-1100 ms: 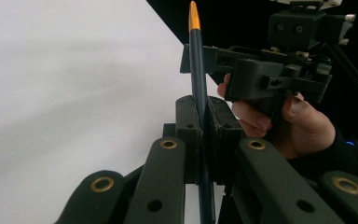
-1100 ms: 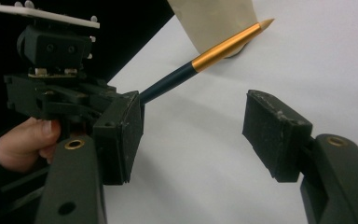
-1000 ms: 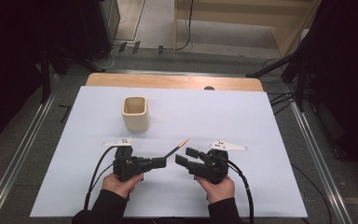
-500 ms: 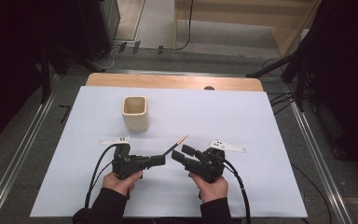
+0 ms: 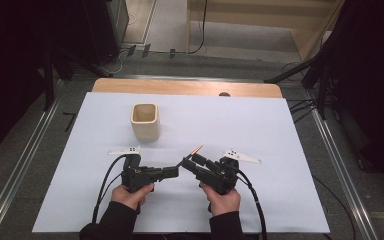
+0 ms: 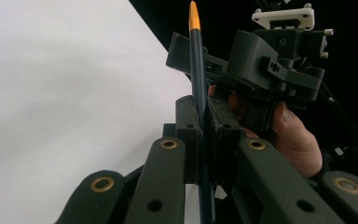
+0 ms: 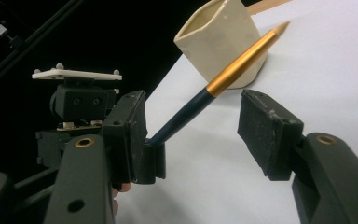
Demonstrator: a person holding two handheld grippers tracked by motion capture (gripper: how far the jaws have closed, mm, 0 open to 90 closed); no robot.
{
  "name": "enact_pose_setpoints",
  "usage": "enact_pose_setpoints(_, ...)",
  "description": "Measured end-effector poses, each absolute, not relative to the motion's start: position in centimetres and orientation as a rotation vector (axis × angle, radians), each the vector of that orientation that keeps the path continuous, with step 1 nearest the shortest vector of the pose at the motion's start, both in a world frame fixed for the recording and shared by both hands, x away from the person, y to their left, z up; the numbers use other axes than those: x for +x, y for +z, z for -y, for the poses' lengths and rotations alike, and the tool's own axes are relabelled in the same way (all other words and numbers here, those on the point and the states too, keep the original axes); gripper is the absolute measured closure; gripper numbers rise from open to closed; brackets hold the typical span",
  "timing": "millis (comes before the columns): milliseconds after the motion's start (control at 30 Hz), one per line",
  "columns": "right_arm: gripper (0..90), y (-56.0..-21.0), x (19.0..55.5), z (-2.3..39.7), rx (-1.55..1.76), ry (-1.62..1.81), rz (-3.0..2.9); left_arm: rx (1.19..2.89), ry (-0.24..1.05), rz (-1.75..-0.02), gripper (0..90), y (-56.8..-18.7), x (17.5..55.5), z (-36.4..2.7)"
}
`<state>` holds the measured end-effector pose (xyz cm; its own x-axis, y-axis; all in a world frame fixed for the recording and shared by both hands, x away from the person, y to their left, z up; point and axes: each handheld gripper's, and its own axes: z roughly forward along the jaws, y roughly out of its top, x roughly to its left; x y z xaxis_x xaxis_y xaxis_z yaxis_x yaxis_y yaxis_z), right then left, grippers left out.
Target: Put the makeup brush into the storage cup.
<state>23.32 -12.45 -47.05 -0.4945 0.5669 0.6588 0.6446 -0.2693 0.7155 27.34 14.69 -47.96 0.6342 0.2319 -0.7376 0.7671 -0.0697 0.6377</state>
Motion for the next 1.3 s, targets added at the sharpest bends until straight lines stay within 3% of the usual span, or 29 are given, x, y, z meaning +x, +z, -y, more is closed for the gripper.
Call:
enact_pose_setpoints(167,45.5,-47.2,23.5,12.2,-1.547,-1.907,1.837,1.620,-0.548,-0.838,84.9,-48.1,27.3,-14.6)
enact_pose_setpoints(600,67.9,-47.4,23.8,12.0,-1.509,-1.901,1.754,1.600,-0.594,-0.796,85.0,-48.3,27.1,-14.1)
enact_pose_setpoints(1133,73.2,-47.6,24.0,12.3,-1.492,-1.880,1.702,1.597,-0.631,-0.791,83.9,-48.6,27.2,-14.0)
enact_pose_setpoints(1300,77.4,-47.6,24.1,12.3,-1.462,-1.882,1.662,1.636,-0.623,-0.781,79.9,-48.6,27.1,-13.6)
